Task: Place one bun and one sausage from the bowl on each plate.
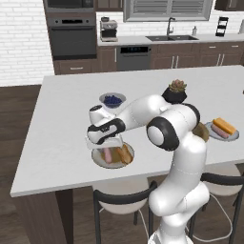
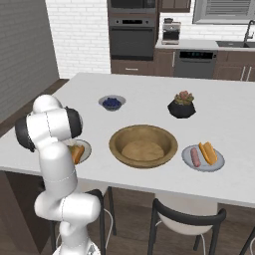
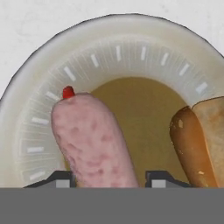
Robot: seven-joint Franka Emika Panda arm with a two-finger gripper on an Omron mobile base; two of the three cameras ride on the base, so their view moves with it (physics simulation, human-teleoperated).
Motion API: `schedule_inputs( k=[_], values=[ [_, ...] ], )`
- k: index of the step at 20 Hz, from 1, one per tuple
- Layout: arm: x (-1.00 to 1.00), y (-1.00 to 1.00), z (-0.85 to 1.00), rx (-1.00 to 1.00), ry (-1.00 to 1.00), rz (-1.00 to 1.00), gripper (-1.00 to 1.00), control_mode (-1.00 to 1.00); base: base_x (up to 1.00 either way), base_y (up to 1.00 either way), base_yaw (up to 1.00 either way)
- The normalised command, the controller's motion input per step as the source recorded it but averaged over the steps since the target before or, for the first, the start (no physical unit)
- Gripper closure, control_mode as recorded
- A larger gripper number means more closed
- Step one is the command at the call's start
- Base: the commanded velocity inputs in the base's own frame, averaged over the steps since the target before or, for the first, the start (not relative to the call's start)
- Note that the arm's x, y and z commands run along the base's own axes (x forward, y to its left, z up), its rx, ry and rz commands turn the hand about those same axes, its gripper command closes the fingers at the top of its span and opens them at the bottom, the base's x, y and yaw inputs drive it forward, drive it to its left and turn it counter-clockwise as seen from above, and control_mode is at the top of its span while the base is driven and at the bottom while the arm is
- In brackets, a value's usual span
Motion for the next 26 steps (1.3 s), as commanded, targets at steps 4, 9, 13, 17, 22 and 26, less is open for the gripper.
schedule_inputs(
  k=[4, 9, 13, 17, 22, 26],
  values=[
    [0.00, 0.00, 0.01, 0.00, -0.01, 0.00, -1.00, -1.00, 0.00, 0.00, 0.00],
    [-0.17, -0.29, 0.48, 0.00, -0.03, 0.00, -1.00, -1.00, 0.00, 0.00, 0.00],
    [-0.75, -0.71, 0.80, 0.00, -0.13, 0.00, -1.00, -1.00, 0.00, 0.00, 0.00],
    [-0.62, -0.86, 0.73, 0.00, -0.11, 0.00, -1.00, -1.00, 0.00, 0.00, 0.00],
    [-0.29, -0.99, 0.66, 0.00, -0.02, 0.00, -1.00, -1.00, 0.00, 0.00, 0.00],
    [-0.15, -1.00, 0.64, 0.03, 0.00, 0.00, -1.00, -1.00, 0.00, 0.00, 0.00]
  ],
)
